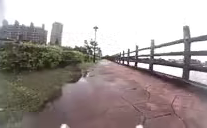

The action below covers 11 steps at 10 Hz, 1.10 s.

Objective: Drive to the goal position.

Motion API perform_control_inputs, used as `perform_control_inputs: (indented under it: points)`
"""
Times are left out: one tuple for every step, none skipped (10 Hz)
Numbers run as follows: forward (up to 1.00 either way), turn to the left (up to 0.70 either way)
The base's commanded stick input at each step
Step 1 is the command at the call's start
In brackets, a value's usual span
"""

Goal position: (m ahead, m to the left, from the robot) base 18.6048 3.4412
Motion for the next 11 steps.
perform_control_inputs:
  points:
    - [0.85, -0.33]
    - [0.85, -0.33]
    - [0.85, -0.33]
    - [0.85, -0.33]
    - [0.85, -0.33]
    - [0.85, -0.28]
    - [0.85, -0.16]
    - [0.85, -0.03]
    - [0.85, 0.01]
    - [0.85, 0.01]
    - [0.85, 0.01]
